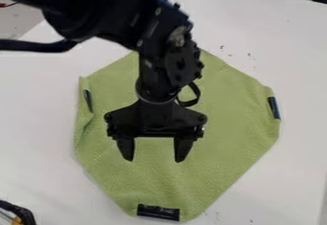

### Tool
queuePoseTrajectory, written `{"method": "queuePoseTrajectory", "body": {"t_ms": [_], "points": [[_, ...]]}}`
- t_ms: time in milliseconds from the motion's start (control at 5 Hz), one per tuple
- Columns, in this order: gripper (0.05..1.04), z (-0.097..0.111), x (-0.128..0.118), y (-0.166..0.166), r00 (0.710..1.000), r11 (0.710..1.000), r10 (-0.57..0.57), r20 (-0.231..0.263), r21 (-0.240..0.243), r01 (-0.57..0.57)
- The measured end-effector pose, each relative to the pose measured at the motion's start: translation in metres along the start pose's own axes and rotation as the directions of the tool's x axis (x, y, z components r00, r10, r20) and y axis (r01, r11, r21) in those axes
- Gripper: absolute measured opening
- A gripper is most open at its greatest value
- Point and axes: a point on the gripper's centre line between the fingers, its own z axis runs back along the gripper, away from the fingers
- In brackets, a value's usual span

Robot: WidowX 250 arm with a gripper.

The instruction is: Unfold cloth from bottom right to bottom right

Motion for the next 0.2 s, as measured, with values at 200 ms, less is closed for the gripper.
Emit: {"method": "queuePoseTrajectory", "body": {"t_ms": [200], "points": [[1.001, -0.0046, 0.0097, 0.0010, 0.987, 0.992, -0.127, 0.098, 0.005, 0.127]]}}
